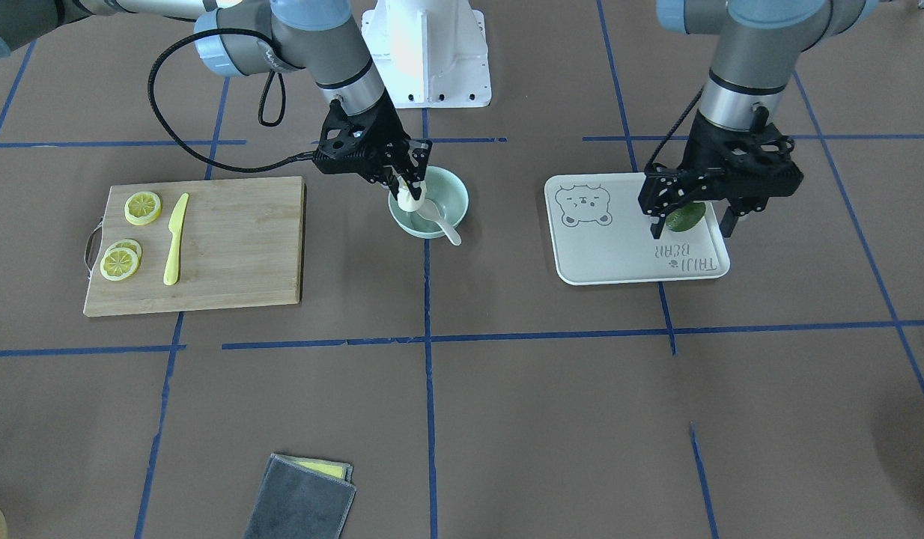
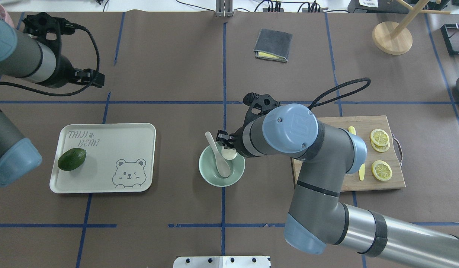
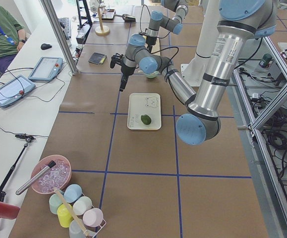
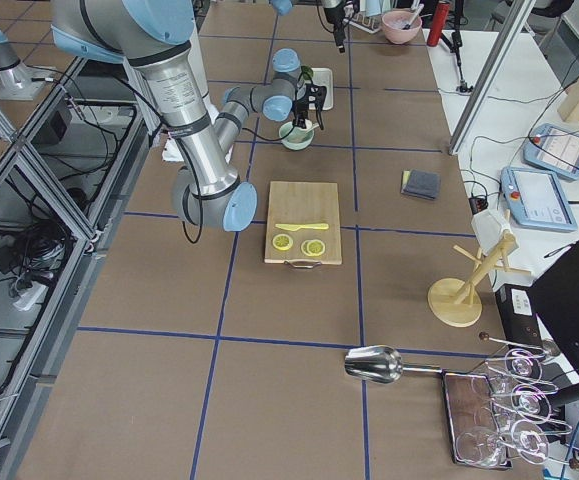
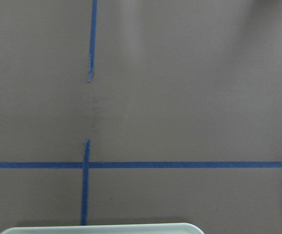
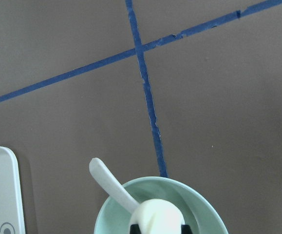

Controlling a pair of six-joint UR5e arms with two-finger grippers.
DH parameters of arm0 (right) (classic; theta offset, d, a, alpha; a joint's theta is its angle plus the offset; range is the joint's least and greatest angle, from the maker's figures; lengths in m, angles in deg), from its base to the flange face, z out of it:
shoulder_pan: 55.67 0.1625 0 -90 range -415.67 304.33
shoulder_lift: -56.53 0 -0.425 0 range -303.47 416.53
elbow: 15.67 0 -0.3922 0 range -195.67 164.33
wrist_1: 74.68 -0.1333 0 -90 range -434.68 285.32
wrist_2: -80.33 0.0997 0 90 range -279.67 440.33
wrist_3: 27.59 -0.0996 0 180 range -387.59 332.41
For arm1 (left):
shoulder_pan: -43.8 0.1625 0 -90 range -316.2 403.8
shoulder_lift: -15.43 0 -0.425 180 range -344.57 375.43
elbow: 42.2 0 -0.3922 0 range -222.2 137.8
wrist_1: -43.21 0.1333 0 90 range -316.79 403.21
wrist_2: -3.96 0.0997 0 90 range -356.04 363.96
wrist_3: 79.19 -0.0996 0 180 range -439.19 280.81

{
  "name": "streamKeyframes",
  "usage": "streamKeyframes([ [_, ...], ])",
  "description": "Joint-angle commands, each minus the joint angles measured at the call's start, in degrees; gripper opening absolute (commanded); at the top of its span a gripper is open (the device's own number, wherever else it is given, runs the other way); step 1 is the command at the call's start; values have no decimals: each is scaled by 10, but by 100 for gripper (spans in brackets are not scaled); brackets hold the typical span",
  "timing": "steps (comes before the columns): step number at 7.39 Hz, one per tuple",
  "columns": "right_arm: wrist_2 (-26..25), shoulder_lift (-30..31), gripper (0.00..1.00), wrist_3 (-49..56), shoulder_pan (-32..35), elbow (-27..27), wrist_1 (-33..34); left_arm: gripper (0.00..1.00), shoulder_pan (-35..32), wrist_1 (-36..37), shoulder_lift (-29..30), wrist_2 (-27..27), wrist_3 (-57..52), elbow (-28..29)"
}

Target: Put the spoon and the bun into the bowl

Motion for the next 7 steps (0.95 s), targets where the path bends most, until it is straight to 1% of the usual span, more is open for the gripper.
streamKeyframes([
  [1, -6, -3, 96, -1, -7, 3, 0, 100, -56, -3, -34, -7, -93, 1],
  [2, -6, -5, 100, -1, -7, 3, 0, 100, -84, -6, -53, -24, -142, 2],
  [4, -5, -7, 100, -8, -7, 0, 0, 100, -157, -6, -59, -60, -247, 24],
  [5, -4, -6, 100, -6, -6, -10, 3, 100, -185, -7, -76, -78, -304, 36],
  [6, 7, 3, 100, -1, 11, -28, 9, 100, -227, -7, -77, -106, -365, 66],
  [7, 43, 22, 100, 9, 44, -52, 38, 100, -265, -7, -80, -135, -430, 95],
])
